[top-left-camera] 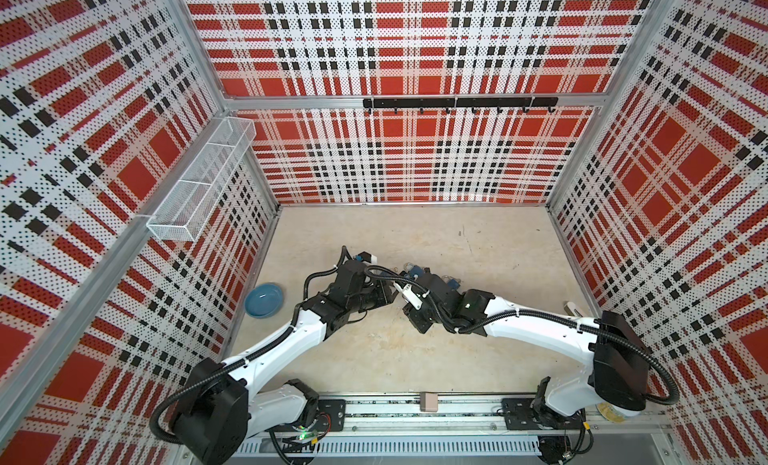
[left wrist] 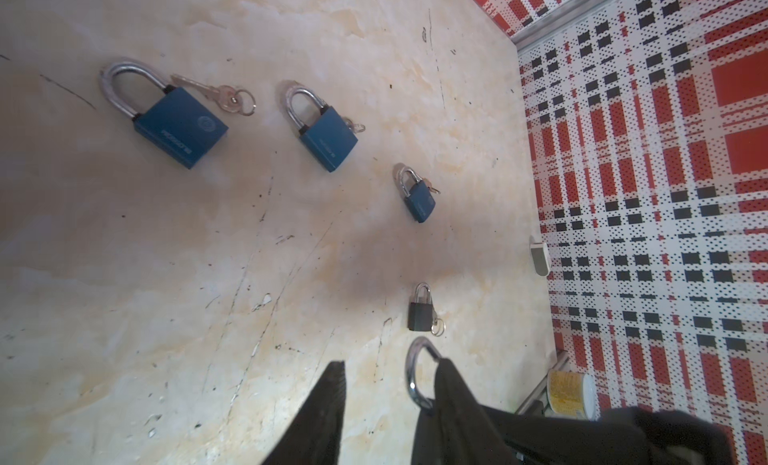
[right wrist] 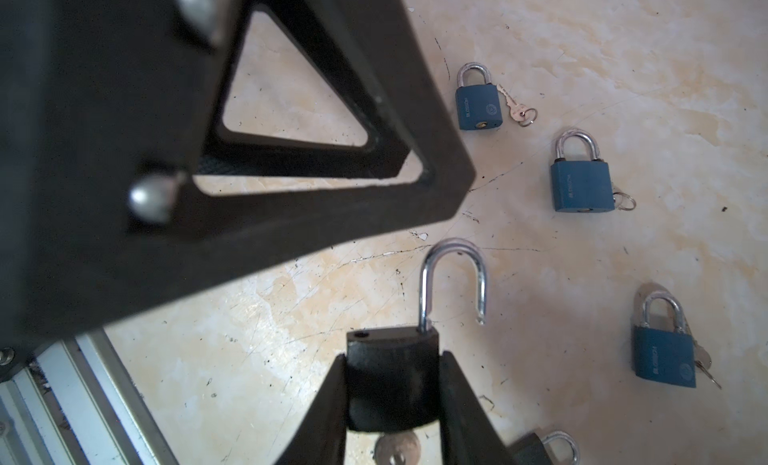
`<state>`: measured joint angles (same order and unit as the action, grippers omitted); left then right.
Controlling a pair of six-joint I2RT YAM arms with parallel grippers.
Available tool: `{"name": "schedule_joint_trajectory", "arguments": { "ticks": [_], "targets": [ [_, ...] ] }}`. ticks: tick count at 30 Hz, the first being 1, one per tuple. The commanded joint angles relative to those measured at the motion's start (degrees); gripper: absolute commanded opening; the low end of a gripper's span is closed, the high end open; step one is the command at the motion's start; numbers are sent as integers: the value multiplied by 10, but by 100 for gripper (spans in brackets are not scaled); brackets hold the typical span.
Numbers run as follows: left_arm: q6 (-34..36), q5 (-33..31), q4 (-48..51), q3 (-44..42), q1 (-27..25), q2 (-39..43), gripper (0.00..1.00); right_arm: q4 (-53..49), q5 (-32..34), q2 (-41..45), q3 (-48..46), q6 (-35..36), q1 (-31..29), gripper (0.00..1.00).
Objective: Lock with the key
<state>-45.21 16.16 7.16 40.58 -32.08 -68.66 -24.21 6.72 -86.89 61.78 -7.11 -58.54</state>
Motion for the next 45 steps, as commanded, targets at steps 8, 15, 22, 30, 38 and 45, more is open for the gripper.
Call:
{"name": "schedule_joint_trajectory", "arguments": {
  "ticks": [8,15,22,30,38,45],
  "targets": [
    [-19,13,-56,10,-25,-27,36,20,-3,9,8,0,-4,10],
    [-22,18,-70,11,-31,-40,33,21,-5,8,14,-1,-3,10],
    [-22,19,-74,11,-33,-45,31,22,-9,9,19,-2,-4,10],
    [-24,20,-83,10,-34,-52,28,24,-9,9,21,-2,-4,10],
    [-30,22,-95,8,-38,-61,27,24,-9,11,23,0,-5,10],
    [-33,25,-105,7,-39,-65,24,24,-10,13,24,0,-6,9]
  ]
}}
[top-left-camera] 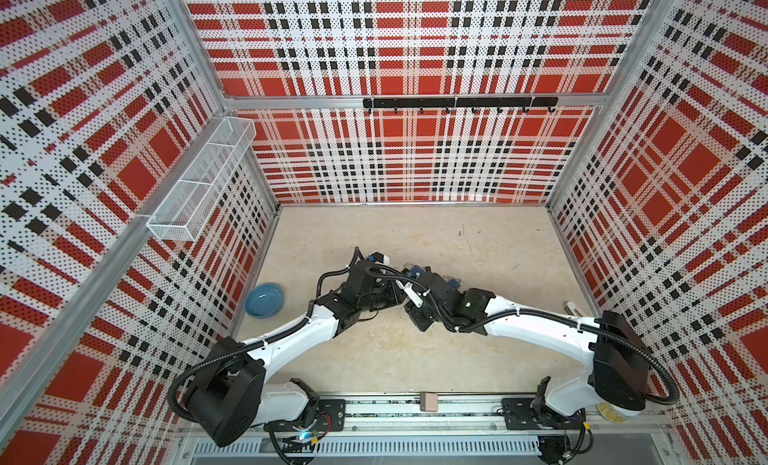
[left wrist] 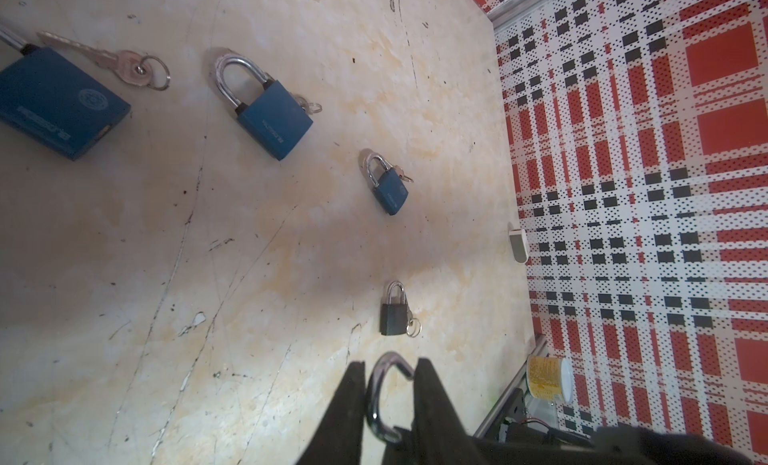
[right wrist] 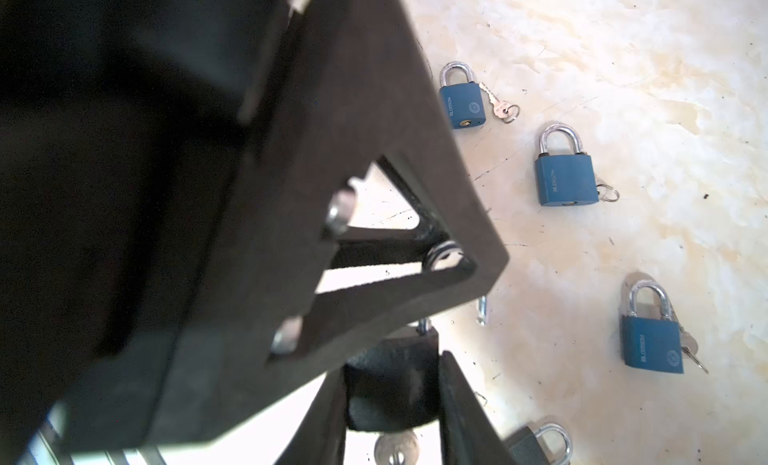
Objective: Lock with the key
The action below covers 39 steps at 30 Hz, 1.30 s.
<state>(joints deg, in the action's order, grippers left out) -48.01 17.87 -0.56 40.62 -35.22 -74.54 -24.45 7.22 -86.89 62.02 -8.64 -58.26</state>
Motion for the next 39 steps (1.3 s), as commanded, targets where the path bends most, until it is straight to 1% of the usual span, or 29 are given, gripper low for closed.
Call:
{"name": "schedule_joint_trajectory", "arguments": {
  "ticks": [1,14,15,20,24,35,39],
  "targets": [
    [-7,8,-29,7,-7,-7,23,27,-15,13,21,15,-9,9],
    [-13,9,-42,-1,-6,-12,14,32,-11,20,23,15,-11,8],
    [-14,10,-42,-1,-6,-12,15,33,-12,21,23,15,-11,8],
    [-17,11,-44,-3,-6,-10,27,34,-13,23,22,15,-11,8],
    [-21,10,-49,-5,-6,-9,28,34,-14,22,23,16,-13,8],
    [-24,17,-51,-16,0,0,15,32,3,21,23,17,-13,8],
    [-26,18,-52,-25,6,8,8,33,9,21,22,17,-13,7]
  ]
}}
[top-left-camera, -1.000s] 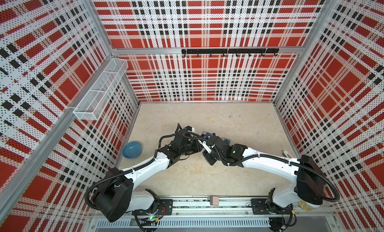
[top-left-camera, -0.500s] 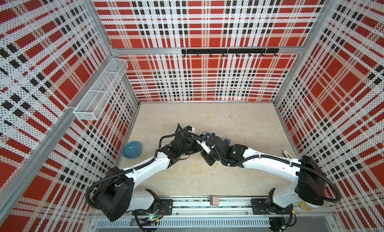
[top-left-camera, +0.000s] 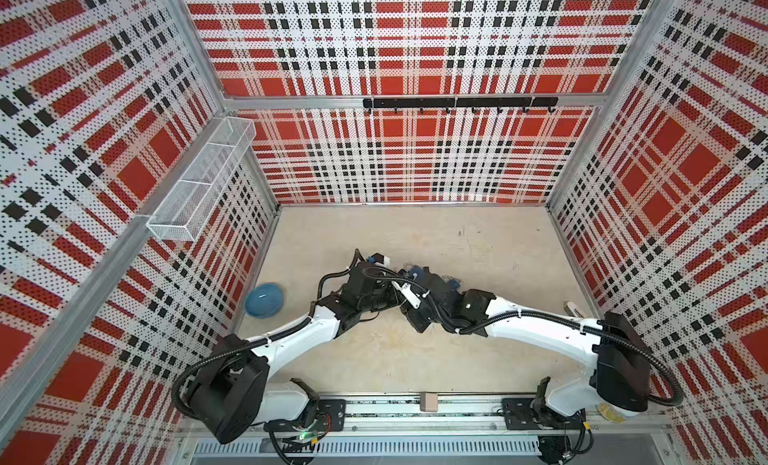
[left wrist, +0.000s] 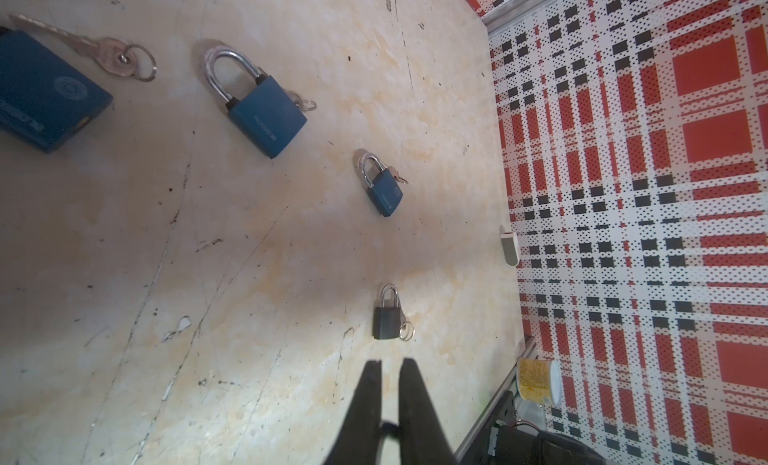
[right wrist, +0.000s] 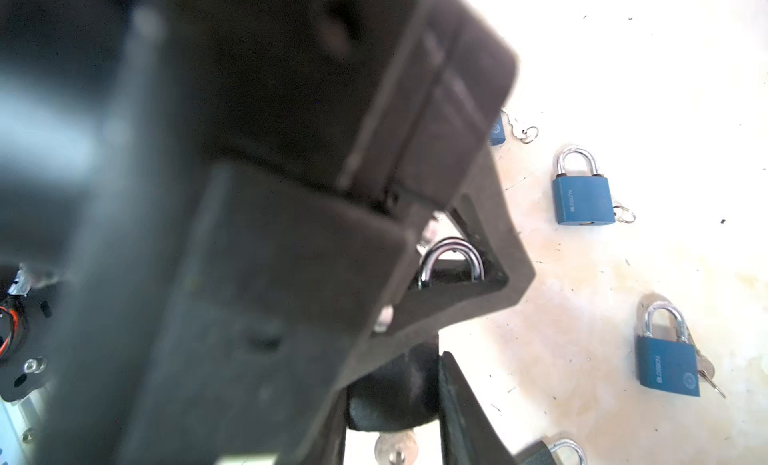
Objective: Lock with the key
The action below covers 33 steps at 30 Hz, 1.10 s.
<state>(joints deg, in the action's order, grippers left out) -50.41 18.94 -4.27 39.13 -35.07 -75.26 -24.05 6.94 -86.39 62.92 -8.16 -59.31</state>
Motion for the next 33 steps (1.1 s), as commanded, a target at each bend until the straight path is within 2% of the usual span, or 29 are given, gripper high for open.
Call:
{"name": "schedule_joint_trajectory", "arguments": {
  "ticks": [1,3,9,10,12,14,16,20,27,30,33],
  "targets": [
    [-3,8,-14,-12,5,18,6,29,12,16,13,12,-3,7],
    [-4,9,-14,-15,9,23,0,31,14,17,12,12,-3,7],
    [-11,3,-14,-24,15,38,0,43,18,20,8,8,-3,13],
    [-13,-1,-14,-25,15,43,0,46,17,21,7,6,-3,19],
    [-22,-15,-14,-28,16,55,0,50,21,24,7,-4,-3,39],
    [-33,-31,-17,-30,20,71,0,63,19,36,1,-13,-2,50],
    [-46,-55,-21,-28,22,89,0,83,14,55,-13,-25,-1,55],
    [-79,-119,-38,-22,21,127,0,131,-27,113,-54,-58,27,58],
    [-151,-188,-85,19,-5,144,0,252,-160,234,-144,-87,135,58],
    [-171,-214,-91,43,-20,142,0,284,-213,264,-153,-89,170,56],
    [-186,-240,-107,62,-39,138,0,305,-255,272,-150,-78,180,55]
  ]
}}
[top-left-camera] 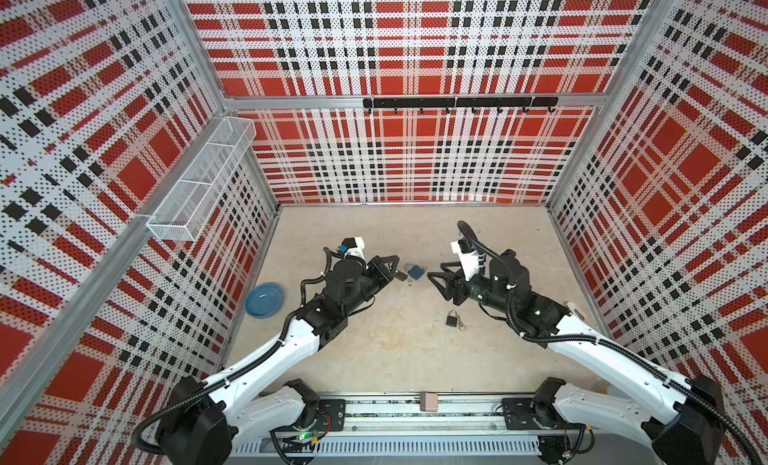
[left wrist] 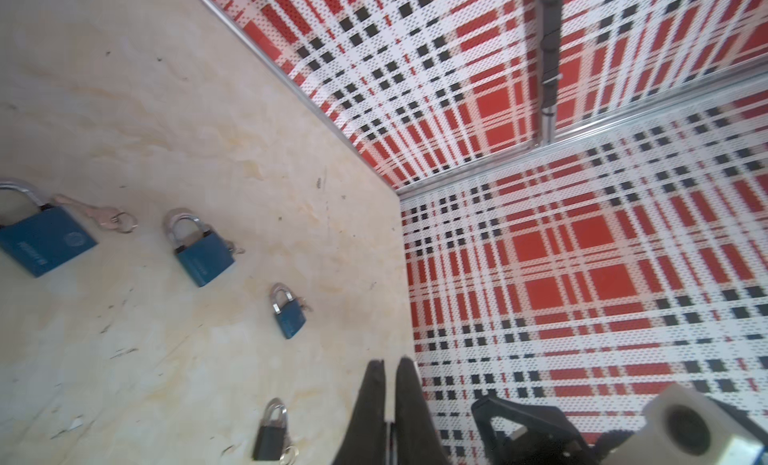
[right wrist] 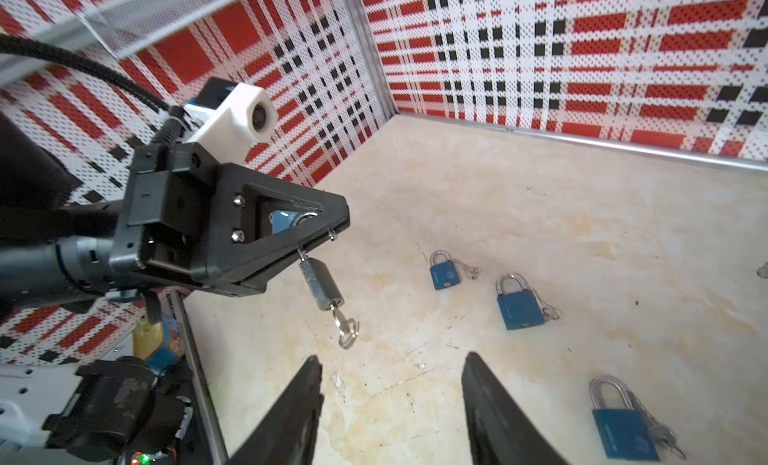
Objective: Lock with the key
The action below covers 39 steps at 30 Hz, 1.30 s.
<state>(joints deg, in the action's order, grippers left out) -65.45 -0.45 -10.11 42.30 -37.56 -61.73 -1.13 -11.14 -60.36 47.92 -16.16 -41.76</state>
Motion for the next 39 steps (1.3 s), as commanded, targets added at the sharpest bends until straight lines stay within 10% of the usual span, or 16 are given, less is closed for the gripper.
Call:
{"name": "schedule_joint_trajectory", "arguments": {
  "ticks": [1,20,39],
  "targets": [
    [-42,-51,-55,35,-20,0,0,75,-84,10,5,5,5,55],
    [-113,-4,-139,58,-37,-46,0,58,-165,-84,93,58,23,54],
    [-136,40,-175,75,-34,-86,0,60,-174,-95,103,63,40,20]
  ]
}}
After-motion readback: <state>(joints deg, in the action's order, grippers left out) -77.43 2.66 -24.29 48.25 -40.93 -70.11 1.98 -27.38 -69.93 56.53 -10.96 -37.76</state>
